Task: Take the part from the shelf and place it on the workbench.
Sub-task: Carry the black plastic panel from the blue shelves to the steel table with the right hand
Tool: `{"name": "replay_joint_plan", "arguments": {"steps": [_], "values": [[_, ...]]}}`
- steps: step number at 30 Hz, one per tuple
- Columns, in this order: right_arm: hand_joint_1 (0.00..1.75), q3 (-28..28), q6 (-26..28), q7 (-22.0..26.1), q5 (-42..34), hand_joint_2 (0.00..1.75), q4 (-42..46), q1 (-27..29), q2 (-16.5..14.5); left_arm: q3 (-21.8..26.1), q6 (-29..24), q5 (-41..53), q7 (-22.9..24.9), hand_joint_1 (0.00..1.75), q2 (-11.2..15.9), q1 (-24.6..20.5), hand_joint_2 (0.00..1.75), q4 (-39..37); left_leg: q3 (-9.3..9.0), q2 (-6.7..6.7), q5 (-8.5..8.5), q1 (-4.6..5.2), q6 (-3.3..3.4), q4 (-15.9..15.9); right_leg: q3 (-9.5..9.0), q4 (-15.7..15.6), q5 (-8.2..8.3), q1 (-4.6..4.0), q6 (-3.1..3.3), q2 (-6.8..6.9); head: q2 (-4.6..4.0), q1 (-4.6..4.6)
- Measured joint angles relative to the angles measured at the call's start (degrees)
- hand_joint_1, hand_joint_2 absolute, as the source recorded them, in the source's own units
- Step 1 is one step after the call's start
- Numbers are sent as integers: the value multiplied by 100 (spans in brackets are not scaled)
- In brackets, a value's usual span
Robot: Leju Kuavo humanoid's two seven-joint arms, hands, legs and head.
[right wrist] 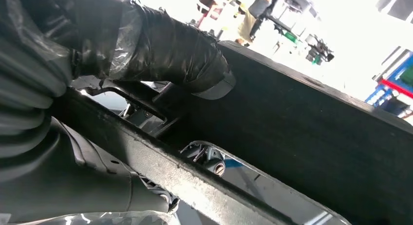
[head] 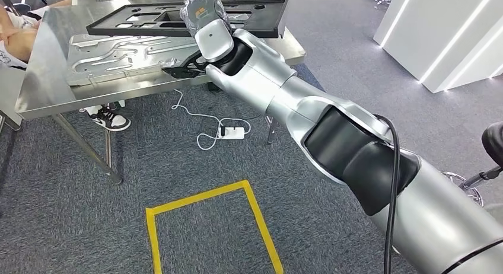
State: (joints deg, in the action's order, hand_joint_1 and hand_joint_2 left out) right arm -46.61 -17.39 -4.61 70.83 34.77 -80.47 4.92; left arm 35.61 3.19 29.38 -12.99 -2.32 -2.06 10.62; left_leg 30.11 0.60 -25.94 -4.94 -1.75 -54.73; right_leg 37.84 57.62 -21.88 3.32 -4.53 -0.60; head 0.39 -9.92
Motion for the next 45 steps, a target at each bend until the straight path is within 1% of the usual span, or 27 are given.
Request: {"name": "replay_joint_plan", "arguments": {"steps": [1, 3, 4, 5, 7, 9, 12, 14, 16, 18, 19, 20, 21, 23, 25, 28, 30, 31, 33, 34, 35, 36, 37, 39, 40, 42, 45], "values": [[175, 1, -2, 6, -1, 175, 4, -18, 17, 2, 0, 5, 2, 0, -1, -4, 175, 0, -13, 10, 19, 0, 23, 26, 124, 275, -155, -5, 7, 27, 0, -2], [175, 1, -2, 20, -2, 175, 10, -29, 35, 10, 1, 16, 5, 0, -2, -14, 175, 0, -14, 26, 15, 25, 53, 22, 495, 1094, -499, -28, 5, 40, 0, 0], [175, 1, -2, 26, -3, 175, 10, -19, 48, 17, 2, 20, 6, 0, -2, -14, 175, 0, -16, 26, 2, 31, 58, 9, 623, 1365, -559, -34, -1, 41, -1, 0], [175, 1, -3, 32, -6, 175, 9, -8, 63, 25, 4, 25, 7, 0, -2, -12, 175, 0, -20, 22, -20, 34, 58, -14, 665, 1450, -522, -34, -5, 43, -1, 0], [175, 1, -2, 41, -10, 175, 11, -7, 76, 38, 10, 34, 8, 0, -4, -6, 175, 0, -30, 5, -97, 24, 16, -92, 390, 868, -181, -20, -4, 59, -1, -1], [175, 1, 0, 48, -13, 175, 19, -28, 78, 50, 19, 49, 8, 0, -3, -10, 175, 0, -7, -7, -184, 42, -65, -188, 63, 253, -8, -46, 28, 68, 1, 1], [175, 1, -2, 63, -17, 175, 37, -23, 76, 83, 33, 65, 2, 0, -20, -20, 175, 0, 6, -12, -222, 59, -167, -210, 14, 166, -106, -109, 176, 52, 1, 3], [175, 1, -4, 71, -19, 175, 46, -19, 79, 97, 40, 72, 7, 0, -45, -22, 175, 0, 18, -3, -300, 38, -198, -257, 1, 163, -128, -107, 288, 45, 0, 3], [175, 1, -4, 74, -19, 175, 55, -38, 75, 116, 39, 79, 12, 0, -51, -26, 175, 0, 255, -2, -559, 56, -160, -748, -30, 130, -136, -112, 389, 35, 0, 4], [175, 1, -5, 84, -20, 175, 55, -29, 69, 131, 39, 80, 16, 0, -50, -26, 175, 0, 712, -9, -857, 129, -91, -1577, -53, 130, -162, -172, 451, 19, 0, 4], [175, 1, -7, 89, -21, 175, 55, -7, 67, 133, 39, 80, 22, 0, -50, -22, 175, 0, 912, -11, -904, 170, -53, -1883, -70, 133, -178, -210, 474, 9, 0, 4], [175, 1, -9, 92, -23, 175, 55, 15, 65, 134, 38, 81, 28, 0, -50, -19, 175, 0, 1021, -11, -840, 207, -9, -1988, -92, 138, -195, -249, 495, -1, 0, 3], [175, 1, -10, 93, -25, 175, 55, 31, 63, 136, 36, 82, 33, 0, -50, -16, 175, 0, 1026, -12, -662, 244, 50, -1869, -118, 144, -214, -286, 511, -9, 0, 3], [175, 1, -11, 94, -27, 175, 56, 38, 59, 140, 28, 85, 40, 0, -45, -16, 175, 0, 803, -15, -188, 325, 197, -1190, -175, 152, -255, -339, 524, -18, 0, 2], [175, 1, -12, 94, -30, 175, 56, 29, 58, 144, 22, 89, 45, 0, -39, -17, 175, 0, 589, -19, 31, 385, 290, -650, -185, 167, -277, -376, 507, -26, 0, 2], [175, 0, -11, 93, -38, 175, 58, 43, 48, 155, 24, 93, 57, 0, -36, -16, 175, 0, 532, -28, 7, 404, 317, -487, -156, 159, -270, -381, 438, -23, 0, 2], [175, 0, -10, 87, -40, 175, 59, 49, 40, 174, 28, 95, 64, 0, -35, -10, 175, 0, 505, -28, 39, 379, 351, -428, -111, 263, -363, -369, 373, -11, 0, 1], [175, 0, -9, 79, -39, 175, 60, 48, 35, 182, 32, 96, 68, 0, -34, -13, 175, 0, 489, -25, 54, 363, 370, -400, -25, 457, -485, -360, 340, -5, 0, 1], [175, -2, -7, 58, -38, 175, 58, 65, 12, 201, 38, 110, 81, 0, -32, -26, 175, 0, 481, -24, 59, 363, 384, -390, 290, 1131, -810, -322, 290, 4, 0, 0], [175, -4, -6, 48, -38, 175, 57, 88, -1, 216, 40, 119, 88, 0, -30, -30, 175, 0, 480, -25, 56, 362, 388, -391, 453, 1456, -915, -305, 276, 7, 0, 0], [175, -5, -5, 40, -38, 175, 55, 115, -9, 232, 41, 130, 92, 0, -29, -31, 175, 0, 475, -27, 52, 361, 388, -391, 550, 1630, -924, -289, 267, 12, 0, -1], [175, -7, -5, 34, -38, 175, 54, 138, -11, 246, 42, 138, 95, 0, -28, -31, 175, 0, 466, -30, 47, 360, 386, -393, 547, 1592, -826, -275, 267, 18, 0, -1], [175, -7, -5, 29, -38, 175, 53, 151, -11, 258, 42, 142, 96, 0, -29, -29, 175, 0, 454, -35, 38, 358, 380, -396, 441, 1344, -642, -265, 275, 25, 0, -1], [175, -6, -4, 28, -39, 175, 53, 145, -10, 272, 41, 156, 96, 0, -29, -29, 175, 0, 441, -42, 14, 368, 350, -407, 99, 601, -295, -272, 313, 36, 0, 0], [175, -5, -3, 31, -40, 175, 53, 137, -9, 276, 40, 165, 95, 0, -29, -31, 175, 0, 445, -44, 6, 375, 326, -413, -30, 331, -216, -286, 336, 40, 0, 1], [175, -5, -3, 40, -46, 175, 53, 135, -8, 280, 39, 182, 96, 0, -29, -33, 175, 0, 456, -43, 3, 390, 275, -412, -122, 149, -224, -322, 374, 38, 0, 3], [175, -5, -5, 51, -51, 175, 54, 138, 0, 282, 33, 191, 100, 0, -32, -27, 175, 0, 483, -39, -82, 375, 195, -498, -171, 65, -208, -294, 471, 39, 0, 2]]}}
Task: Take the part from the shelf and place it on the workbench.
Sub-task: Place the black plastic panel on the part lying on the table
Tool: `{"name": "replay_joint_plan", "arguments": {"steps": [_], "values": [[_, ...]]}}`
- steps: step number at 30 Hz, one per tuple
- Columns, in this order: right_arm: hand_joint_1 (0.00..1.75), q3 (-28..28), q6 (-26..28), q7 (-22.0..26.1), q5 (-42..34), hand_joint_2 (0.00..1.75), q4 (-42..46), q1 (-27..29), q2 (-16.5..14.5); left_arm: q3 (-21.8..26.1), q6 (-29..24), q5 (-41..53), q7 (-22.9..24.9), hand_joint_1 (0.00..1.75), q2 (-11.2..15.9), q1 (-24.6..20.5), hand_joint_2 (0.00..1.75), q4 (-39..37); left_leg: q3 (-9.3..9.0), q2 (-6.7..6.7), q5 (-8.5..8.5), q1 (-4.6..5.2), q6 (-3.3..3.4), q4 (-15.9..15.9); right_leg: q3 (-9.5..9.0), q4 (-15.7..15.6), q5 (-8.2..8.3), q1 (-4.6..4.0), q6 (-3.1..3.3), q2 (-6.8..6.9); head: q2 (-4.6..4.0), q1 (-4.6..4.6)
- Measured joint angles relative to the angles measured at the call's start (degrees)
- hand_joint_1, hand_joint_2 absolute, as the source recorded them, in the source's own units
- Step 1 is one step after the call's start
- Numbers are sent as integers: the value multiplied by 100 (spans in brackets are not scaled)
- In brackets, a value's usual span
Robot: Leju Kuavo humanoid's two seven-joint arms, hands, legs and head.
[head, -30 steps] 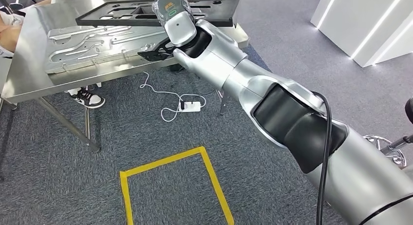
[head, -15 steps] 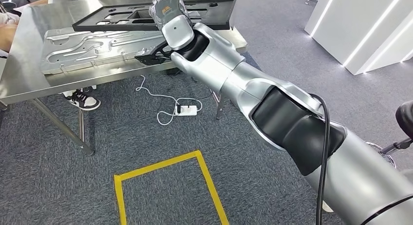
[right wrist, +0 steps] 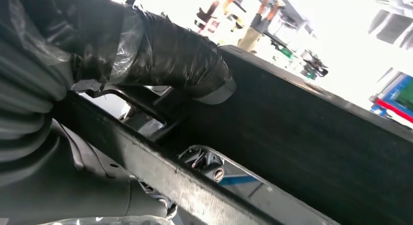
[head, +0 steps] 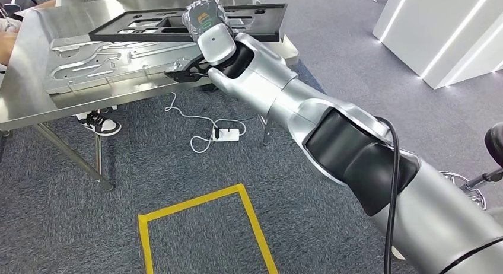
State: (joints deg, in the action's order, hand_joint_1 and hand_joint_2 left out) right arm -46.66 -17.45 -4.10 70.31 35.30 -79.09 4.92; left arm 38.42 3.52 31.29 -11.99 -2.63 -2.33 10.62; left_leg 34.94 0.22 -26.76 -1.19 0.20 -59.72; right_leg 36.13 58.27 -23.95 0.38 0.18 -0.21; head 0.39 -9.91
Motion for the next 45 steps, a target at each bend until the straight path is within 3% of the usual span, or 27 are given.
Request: {"name": "replay_joint_plan", "arguments": {"steps": [2, 4, 5, 6, 9, 10, 12, 16, 18, 20, 21, 22, 23, 26, 28, 31, 33, 36, 40, 42, 43, 44, 45], "values": [[175, 0, -1, 22, -2, 175, 0, -3, 5, 1, -27, 18, 27, 0, 0, 3, 175, 0, 216, -2, -277, -12, -31, -494, -38, -42, 14, 17, 65, 6, 0, 1], [175, -1, -2, 51, -8, 175, -1, 11, 5, 4, -57, 44, 80, 0, 4, 4, 175, 0, 584, -3, -577, -12, -56, -1240, -40, -35, 6, 9, 96, -2, 0, 1], [175, -1, -3, 57, -9, 175, -3, 24, 5, 5, -68, 55, 108, 0, 5, 6, 175, 0, 709, -3, -613, -12, -65, -1462, -41, -24, -2, 5, 100, -7, 0, 1], [175, -2, -3, 58, -9, 175, -6, 36, 0, 8, -75, 65, 133, 0, 6, 7, 175, 0, 745, -2, -546, -13, -68, -1487, -41, -8, -12, 2, 100, -13, 0, 1], [175, -4, -2, 58, 0, 175, -24, 45, -36, 18, -89, 99, 176, 0, 9, 7, 175, 0, 403, 1, -26, -14, -47, -676, -42, 62, -63, 1, 75, -23, 0, 1], [175, -4, -2, 58, 2, 175, -30, 43, -51, 25, -91, 109, 183, 0, 10, 5, 175, 0, 262, -1, 68, -4, -37, -390, -34, 89, -83, -10, 56, -26, 0, 2], [175, -7, -2, 58, 5, 175, -40, 42, -79, 37, -95, 122, 194, 0, 11, 3, 175, 0, 121, -13, 125, 16, -1, -76, -8, 128, -102, -32, 10, -33, 0, -1], [175, -17, 5, 60, 7, 175, -70, 41, -106, 56, -95, 134, 203, 0, 4, 0, 175, 0, 102, -30, 147, -3, 102, 3, 28, 182, -156, -40, -95, -28, 0, -1], [175, -18, 10, 63, 7, 175, -82, 38, -125, 91, -92, 143, 202, 0, 1, -3, 175, 0, 80, -28, 173, -23, 159, 48, 212, 611, -430, -22, -150, -18, 0, -2], [175, -25, 11, 67, 5, 175, -105, 60, -158, 129, -90, 155, 199, 0, 1, -5, 175, 0, 77, -28, 174, -17, 184, 53, 562, 1368, -772, -5, -191, -12, 0, -2], [175, -29, 11, 69, 5, 175, -119, 82, -172, 139, -89, 160, 197, 0, 1, -4, 175, 0, 76, -30, 172, -16, 187, 52, 694, 1637, -844, 0, -200, -11, 0, -3], [175, -33, 11, 75, 4, 175, -137, 104, -184, 146, -90, 166, 195, 0, 1, -3, 175, 0, 74, -35, 169, -15, 188, 50, 737, 1709, -802, 2, -200, -11, 0, -3], [175, -36, 13, 83, 3, 175, -153, 116, -197, 151, -91, 171, 195, 0, -1, -3, 175, 0, 69, -42, 165, -13, 185, 47, 665, 1540, -652, 1, -188, -11, 0, -3], [175, -39, 29, 119, 1, 175, -179, 110, -246, 176, -95, 180, 207, 0, -8, -3, 175, 0, 55, -54, 146, 2, 155, 40, 121, 412, -141, -29, -95, -6, 0, -4], [175, -41, 46, 133, -3, 175, -186, 113, -307, 210, -94, 180, 232, 0, -10, -3, 175, 0, 60, -51, 148, 9, 111, 50, -34, 86, -94, -67, -48, -7, 0, -3], [175, -54, 55, 77, -6, 175, -209, 160, -420, 269, -67, 172, 281, 0, 4, 1, 175, 0, 69, -46, 113, 9, 30, 43, -79, -5, -59, -44, 25, -10, 0, -2], [175, -62, 60, 4, -3, 175, -223, 192, -527, 284, -48, 165, 302, 0, 38, 2, 175, 0, 217, -43, -95, 10, -12, -288, -130, -77, -28, -8, 93, -17, 0, 1], [175, -67, 67, -38, 0, 175, -232, 226, -623, 294, -42, 163, 308, 0, 75, -4, 175, 0, 504, -44, -399, 5, -32, -908, -140, -61, -37, -19, 130, -36, 0, 3], [175, -68, 68, -40, 0, 175, -232, 230, -629, 295, -42, 163, 308, 0, 80, -4, 175, 0, 529, -44, -419, 5, -33, -960, -141, -58, -39, -19, 133, -37, 0, 3], [175, -93, 70, -46, -3, 175, -248, 348, -667, 298, -40, 163, 308, 0, 92, 8, 175, 0, 1074, -43, -849, 5, 24, -1928, -168, 320, -287, -82, 102, -34, 0, 2], [175, -105, 76, -50, -3, 175, -260, 405, -685, 301, -39, 166, 309, 0, 106, 18, 175, 0, 1313, -42, -964, 4, 48, -2335, -159, 549, -447, -107, 80, -29, -1, 1], [175, -118, 89, -54, 1, 175, -272, 452, -709, 303, -39, 172, 315, 0, 122, 23, 175, 0, 1500, -43, -973, 3, 70, -2604, -124, 811, -622, -123, 54, -29, -1, 0], [175, -118, 101, -55, 5, 175, -271, 412, -726, 303, -40, 180, 324, 0, 137, 16, 175, 2, 1354, -45, -676, -3, 54, -2232, -38, 943, -695, -85, 26, -36, -1, -1]]}}
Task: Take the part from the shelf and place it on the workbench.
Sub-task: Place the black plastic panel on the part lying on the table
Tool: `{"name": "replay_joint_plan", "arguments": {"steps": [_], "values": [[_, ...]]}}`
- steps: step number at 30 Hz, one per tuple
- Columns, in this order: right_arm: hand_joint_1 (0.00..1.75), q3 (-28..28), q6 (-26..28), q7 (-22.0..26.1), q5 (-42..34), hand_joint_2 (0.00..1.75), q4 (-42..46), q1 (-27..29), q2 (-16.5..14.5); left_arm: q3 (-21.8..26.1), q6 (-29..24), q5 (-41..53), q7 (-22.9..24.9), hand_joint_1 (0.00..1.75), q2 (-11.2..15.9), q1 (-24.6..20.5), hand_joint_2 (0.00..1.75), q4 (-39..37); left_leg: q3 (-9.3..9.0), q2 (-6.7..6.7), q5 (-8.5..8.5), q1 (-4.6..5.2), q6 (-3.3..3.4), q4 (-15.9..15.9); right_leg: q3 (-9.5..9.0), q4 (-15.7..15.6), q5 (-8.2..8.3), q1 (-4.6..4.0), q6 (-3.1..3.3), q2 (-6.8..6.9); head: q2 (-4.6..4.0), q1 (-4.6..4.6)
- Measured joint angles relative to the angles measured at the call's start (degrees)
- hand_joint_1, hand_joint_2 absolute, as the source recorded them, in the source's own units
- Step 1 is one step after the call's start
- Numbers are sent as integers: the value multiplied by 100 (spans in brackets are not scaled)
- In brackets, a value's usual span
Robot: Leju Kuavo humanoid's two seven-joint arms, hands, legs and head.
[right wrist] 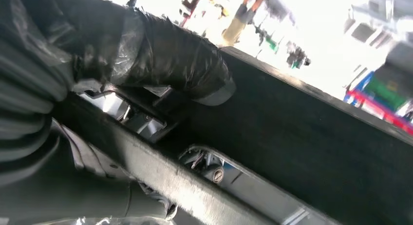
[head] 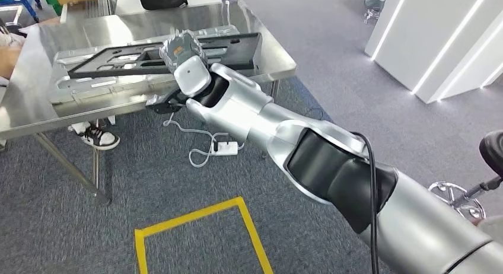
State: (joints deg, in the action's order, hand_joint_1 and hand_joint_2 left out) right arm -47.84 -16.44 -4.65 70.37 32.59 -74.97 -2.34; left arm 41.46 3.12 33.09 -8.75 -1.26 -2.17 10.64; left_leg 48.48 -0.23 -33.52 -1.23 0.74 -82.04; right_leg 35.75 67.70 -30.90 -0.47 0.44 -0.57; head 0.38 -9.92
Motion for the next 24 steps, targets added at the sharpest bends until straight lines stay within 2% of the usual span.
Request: {"name": "replay_joint_plan", "arguments": {"steps": [1, 2, 3, 4, 5, 6, 7, 8, 9, 10, 11, 12, 13, 14, 15, 16, 17, 18, 19, 20, 21, 22, 23, 24], "values": [[175, 0, 12, -3, 5, 175, 14, -70, -26, 2, -1, 9, 13, 0, 19, -20, 175, 9, -106, 15, 323, 14, -17, 351, 121, 131, -58, 73, -36, -13, 0, 2], [175, 0, 22, -5, 9, 175, 45, -177, -61, 3, -1, 15, 23, 0, 30, -56, 175, 21, -148, 27, 555, 43, -75, 622, 249, 260, -98, 166, -92, -32, 1, 2], [175, 0, 30, -8, 11, 175, 89, -311, -109, 6, 0, 21, 30, 0, 16, -97, 175, 33, -116, 41, 659, 76, -173, 753, 368, 376, -128, 212, -178, -49, 1, 10], [175, 1, 40, -13, 15, 175, 133, -447, -145, 12, 3, 26, 34, 0, -3, -149, 175, 51, -31, 40, 683, 101, -213, 743, 457, 460, -153, 240, -247, -78, 2, 18], [175, 1, 51, -13, 20, 175, 165, -557, -176, 19, 4, 31, 35, 0, -42, -190, 175, 59, 6, 11, 656, 87, -246, 753, 487, 490, -156, 219, -315, -94, 2, 24], [175, 2, 64, -14, 28, 175, 183, -627, -202, 28, 6, 40, 34, 0, -77, -215, 175, 64, 8, -21, 627, 29, -243, 762, 460, 474, -142, 163, -373, -107, 2, 32], [175, 2, 72, -13, 37, 175, 186, -649, -220, 37, 14, 51, 33, 0, -119, -232, 175, 65, -3, -61, 616, -64, -200, 753, 393, 420, -114, 132, -408, -118, 2, 33], [175, 1, 70, -8, 44, 175, 173, -638, -231, 47, 20, 60, 33, 0, -158, -236, 175, 57, 7, -81, 598, -150, -231, 733, 321, 376, -95, 93, -450, -114, 1, 32], [175, -3, 63, -2, 49, 175, 152, -613, -219, 60, 26, 69, 31, 0, -159, -242, 175, 58, 34, -97, 597, -222, -258, 693, 286, 400, -131, 76, -465, -97, 1, 16], [175, -11, 50, 9, 50, 175, 135, -567, -207, 71, 37, 74, 29, 0, -185, -229, 175, 54, 62, -110, 612, -249, -304, 674, 291, 524, -221, 74, -463, -44, 1, -4], [175, -20, 37, 20, 50, 175, 118, -515, -187, 81, 40, 75, 28, 0, -190, -194, 175, 51, 62, -115, 654, -225, -344, 723, 352, 744, -369, 73, -437, 25, 1, -25], [175, -31, 31, 30, 49, 175, 113, -457, -173, 87, 43, 76, 24, 0, -199, -145, 175, 49, 27, -128, 736, -160, -343, 829, 449, 1010, -540, 50, -377, 98, 1, -43], [175, -42, 27, 37, 49, 175, 113, -394, -179, 90, 48, 77, 18, 0, -229, -88, 175, 41, -52, -138, 854, -44, -335, 1027, 562, 1267, -683, -15, -289, 148, 1, -47], [175, -49, 26, 38, 49, 175, 109, -342, -182, 98, 47, 78, 11, 0, -231, -52, 175, 38, -171, -153, 1009, 118, -282, 1306, 665, 1434, -756, -143, -132, 157, 1, -46], [175, -54, 25, 40, 49, 175, 106, -296, -183, 107, 45, 83, 3, 0, -217, -33, 175, 39, -315, -170, 1187, 331, -274, 1621, 706, 1494, -759, -246, 147, 151, 1, -40], [175, -56, 24, 44, 49, 175, 102, -246, -183, 116, 43, 94, -7, 0, -198, -24, 175, 40, -461, -188, 1367, 573, -302, 1943, 731, 1490, -713, -303, 500, 148, 1, -27], [175, -57, 22, 49, 46, 175, 99, -195, -182, 124, 42, 108, -17, 0, -180, -17, 175, 41, -591, -200, 1543, 784, -361, 2233, 750, 1455, -630, -330, 959, 137, 1, -11], [175, -58, 21, 58, 35, 175, 96, -149, -180, 129, 43, 124, -25, 0, -205, -4, 175, 34, -662, -178, 1672, 894, -430, 2433, 812, 1462, -501, -334, 1486, 104, 1, 27], [175, -59, 21, 78, -3, 175, 120, -134, -222, 136, 43, 144, -42, 0, -302, 1, 175, 7, -627, -151, 1756, 844, -447, 2522, 852, 1359, -362, -474, 1897, 183, 1, 129], [175, -56, 25, 93, -68, 175, 167, -179, -298, 143, 57, 165, -51, 0, -408, -17, 175, -29, -578, -123, 1813, 666, -312, 2529, 641, 908, -244, -724, 2189, 457, 1, 144], [175, -43, 53, 130, -183, 175, 234, -268, -437, 149, 81, 191, -58, 0, -596, -37, 175, -95, -535, -84, 1835, 419, -78, 2563, 242, 216, -228, -1000, 2239, 816, -1, -97], [175, -14, 128, 186, -338, 175, 320, -377, -562, 153, 101, 213, -57, 0, -731, -74, 175, -157, -617, -80, 1904, 220, 164, 2713, -297, -701, -284, -1215, 2068, 1189, 12, -827], [175, 32, 243, 259, -542, 175, 460, -463, -631, 154, 117, 230, -68, 0, -840, -116, 175, -192, -874, -61, 2005, 120, 408, 3000, -878, -1611, -348, -1194, 1886, 1424, 18, -1950], [175, 96, 364, 357, -763, 175, 601, -464, -644, 154, 117, 248, -96, 0, -969, -134, 175, -215, -1143, -64, 2053, 84, 503, 3323, -1303, -2282, -391, -1051, 1655, 1421, 22, -3176]]}}
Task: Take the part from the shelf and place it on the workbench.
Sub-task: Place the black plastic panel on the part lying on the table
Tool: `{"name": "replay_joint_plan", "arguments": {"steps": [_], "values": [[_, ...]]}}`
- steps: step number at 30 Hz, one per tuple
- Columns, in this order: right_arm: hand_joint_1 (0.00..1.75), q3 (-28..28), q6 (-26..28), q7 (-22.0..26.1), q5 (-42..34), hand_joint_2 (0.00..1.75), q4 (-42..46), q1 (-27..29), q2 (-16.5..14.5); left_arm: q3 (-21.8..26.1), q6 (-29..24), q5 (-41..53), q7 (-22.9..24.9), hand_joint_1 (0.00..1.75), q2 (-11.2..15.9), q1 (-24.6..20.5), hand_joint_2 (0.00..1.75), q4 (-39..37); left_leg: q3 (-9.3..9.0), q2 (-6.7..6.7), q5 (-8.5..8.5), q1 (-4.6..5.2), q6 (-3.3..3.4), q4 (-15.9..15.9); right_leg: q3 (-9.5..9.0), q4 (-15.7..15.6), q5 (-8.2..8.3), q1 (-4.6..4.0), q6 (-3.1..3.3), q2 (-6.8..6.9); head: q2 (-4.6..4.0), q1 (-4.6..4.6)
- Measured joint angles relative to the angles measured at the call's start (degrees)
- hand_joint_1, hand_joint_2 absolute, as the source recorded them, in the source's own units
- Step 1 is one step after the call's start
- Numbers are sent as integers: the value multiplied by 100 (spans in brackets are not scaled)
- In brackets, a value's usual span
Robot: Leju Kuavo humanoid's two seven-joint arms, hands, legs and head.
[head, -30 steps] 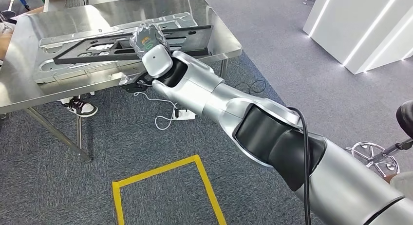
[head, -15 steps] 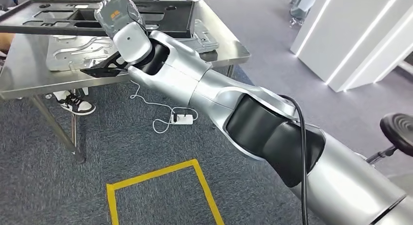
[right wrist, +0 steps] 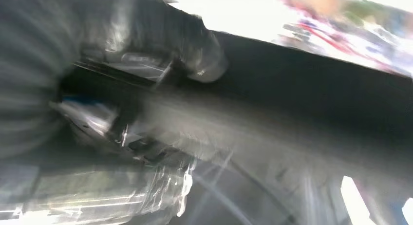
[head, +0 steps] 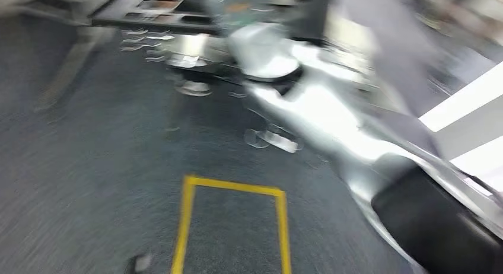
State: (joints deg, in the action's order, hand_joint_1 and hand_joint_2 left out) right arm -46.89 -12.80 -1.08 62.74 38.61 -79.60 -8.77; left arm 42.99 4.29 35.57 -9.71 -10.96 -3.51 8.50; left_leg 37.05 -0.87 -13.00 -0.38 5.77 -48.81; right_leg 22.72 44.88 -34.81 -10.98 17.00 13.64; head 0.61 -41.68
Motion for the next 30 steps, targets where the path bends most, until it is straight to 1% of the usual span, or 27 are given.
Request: {"name": "replay_joint_plan", "arguments": {"steps": [1, 2, 3, 4, 5, 6, 7, 8, 9, 10, 11, 12, 13, 14, 15, 16, 17, 18, 20, 21, 23, 24, 25, 27, 28, 29, 30], "values": [[175, 95, 131, 81, -213, 175, 147, 59, 80, 0, -26, 25, -57, 0, 27, -33, 175, 22, -230, -28, -9, 11, 40, 243, -296, -528, 20, 212, -214, -197, 4, -1019], [175, 229, 263, 162, -460, 175, 364, 180, 172, -1, -37, 87, -165, 0, 67, -91, 175, 55, -291, -52, -137, 15, 70, 300, -509, -907, -6, 422, -444, -466, -7, -1495], [175, 390, 399, 230, -684, 175, 586, 361, 291, -1, -37, 167, -308, 0, 184, -147, 175, 105, -175, -104, -351, 14, 99, 181, -616, -1175, -111, 545, -778, -762, -11, -1579], [175, 559, 555, 285, -874, 175, 851, 568, 417, -2, -33, 250, -478, 0, 362, -221, 175, 176, 17, -133, -576, 21, 142, -9, -637, -1333, -274, 652, -1116, -1056, -14, -1429], [175, 720, 715, 350, -1029, 175, 1178, 841, 554, -2, -7, 327, -666, 0, 481, -299, 175, 244, 246, -153, -812, 39, 126, -240, -587, -1387, -481, 752, -1443, -1285, -14, -1157], [175, 841, 859, 417, -1103, 175, 1477, 1146, 679, -3, 18, 369, -818, 0, 567, -352, 175, 305, 450, -164, -1047, 56, 42, -443, -484, -1343, -697, 838, -1712, -1470, -13, -878], [175, 922, 971, 475, -1129, 175, 1714, 1463, 772, -6, 50, 394, -913, 0, 603, -387, 175, 336, 612, -178, -1323, 70, -150, -637, -338, -1181, -925, 934, -1925, -1661, -1, -609], [175, 969, 1056, 527, -1145, 175, 1888, 1812, 817, -15, 96, 417, -960, 0, 589, -384, 175, 313, 768, -247, -1671, 63, -437, -842, -127, -850, -1146, 1062, -2005, -1862, 4, -572], [175, 973, 1105, 580, -1156, 175, 2008, 2124, 813, -26, 137, 434, -970, 0, 529, -359, 175, 273, 975, -332, -2113, -109, -919, -1249, 177, -313, -1318, 1188, -1999, -1977, 7, -652], [175, 958, 1119, 594, -1163, 175, 2133, 2360, 794, -37, 164, 454, -959, 0, 404, -352, 175, 218, 1154, -352, -2495, -464, -1279, -1624, 517, 293, -1428, 1327, -1959, -2027, 15, -594], [175, 954, 1127, 579, -1166, 175, 2260, 2577, 848, -43, 167, 478, -947, 0, 349, -382, 175, 189, 1348, -163, -2754, -669, -1543, -1997, 772, 832, -1467, 1459, -1880, -2003, 9, -392], [175, 1016, 1152, 542, -1172, 175, 2444, 2746, 1003, -56, 160, 531, -937, 0, 255, -426, 175, 178, 1446, 78, -2883, -816, -1659, -2330, 875, 1159, -1431, 1565, -1900, -1993, 14, 82], [175, 1154, 1201, 475, -1177, 175, 2605, 2942, 1193, -71, 134, 594, -913, 0, 249, -427, 175, 196, 1372, 296, -2860, -784, -1541, -2375, 763, 1229, -1393, 1657, -1949, -2038, 21, 585], [175, 1351, 1303, 441, -1187, 175, 2709, 3244, 1407, -87, 100, 661, -899, 0, 299, -386, 175, 224, 1221, 404, -2815, -575, -1470, -2360, 483, 1120, -1351, 1724, -1994, -2095, 17, 890], [175, 1568, 1451, 452, -1200, 175, 2812, 3631, 1558, -105, 54, 719, -883, 0, 355, -288, 175, 243, 1000, 331, -2736, -516, -1342, -2188, 185, 995, -1228, 1740, -2050, -2073, 17, 1008], [175, 1751, 1638, 519, -1205, 175, 2916, 4093, 1629, -111, -7, 741, -865, 0, 494, -205, 175, 279, 814, 298, -2615, -491, -1238, -1942, -4, 946, -1133, 1721, -2064, -1924, 11, 1072], [175, 1914, 1855, 630, -1195, 175, 3079, 4620, 1677, -111, -73, 755, -830, 0, 592, -183, 175, 297, 698, 329, -2421, -499, -1120, -1695, -26, 1006, -1082, 1693, -2057, -1718, 5, 1160], [175, 2070, 2057, 756, -1167, 175, 3282, 5186, 1704, -109, -145, 766, -780, 0, 730, -200, 175, 327, 676, 427, -2176, -498, -1019, -1477, 112, 1212, -1110, 1666, -2044, -1505, 5, 1237], [175, 2363, 2393, 996, -1120, 175, 3661, 6293, 1716, -106, -279, 788, -627, 0, 873, -316, 175, 368, 795, 660, -1684, -495, -945, -1288, 566, 1740, -1380, 1654, -1906, -1324, 5, 1366], [175, 2481, 2506, 1086, -1136, 175, 3789, 6791, 1713, -100, -344, 773, -546, 0, 916, -344, 175, 379, 906, 792, -1453, -483, -942, -1274, 685, 1913, -1459, 1628, -1842, -1299, 8, 1411], [175, 2651, 2662, 1202, -1259, 175, 3977, 7554, 1701, -58, -430, 672, -451, 0, 939, -311, 175, 383, 1141, 1052, -1088, -465, -945, -1351, 604, 1847, -1435, 1492, -1723, -1260, 10, 1471], [175, 2745, 2708, 1251, -1360, 175, 4054, 7821, 1690, -25, -441, 607, -473, 0, 924, -284, 175, 384, 1241, 1170, -941, -474, -962, -1400, 530, 1773, -1413, 1400, -1675, -1159, 13, 1554], [175, 2850, 2748, 1314, -1472, 175, 4119, 8021, 1659, 10, -433, 551, -538, 0, 906, -295, 175, 396, 1305, 1277, -806, -498, -989, -1467, 518, 1722, -1401, 1330, -1641, -921, 14, 1645], [175, 3106, 2823, 1500, -1709, 175, 4207, 8190, 1577, 64, -383, 481, -770, 0, 801, -388, 175, 451, 1367, 1437, -577, -681, -1099, -1590, 662, 1879, -1368, 1213, -1667, -435, 14, 1801], [175, 3224, 2875, 1620, -1815, 175, 4233, 8209, 1516, 84, -349, 472, -891, 0, 727, -453, 175, 481, 1342, 1500, -497, -810, -1165, -1632, 739, 1934, -1331, 1144, -1654, -321, 12, 1816], [175, 3329, 2931, 1751, -1924, 175, 4252, 8210, 1454, 99, -315, 472, -1010, 0, 636, -499, 175, 506, 1278, 1583, -437, -957, -1240, -1596, 772, 1968, -1262, 1033, -1613, -377, 13, 1817], [175, 3406, 2977, 1875, -2031, 175, 4269, 8268, 1372, 113, -281, 479, -1109, 0, 550, -549, 175, 521, 1221, 1658, -374, -1061, -1304, -1558, 778, 1902, -1150, 926, -1525, -508, 13, 1872]]}}
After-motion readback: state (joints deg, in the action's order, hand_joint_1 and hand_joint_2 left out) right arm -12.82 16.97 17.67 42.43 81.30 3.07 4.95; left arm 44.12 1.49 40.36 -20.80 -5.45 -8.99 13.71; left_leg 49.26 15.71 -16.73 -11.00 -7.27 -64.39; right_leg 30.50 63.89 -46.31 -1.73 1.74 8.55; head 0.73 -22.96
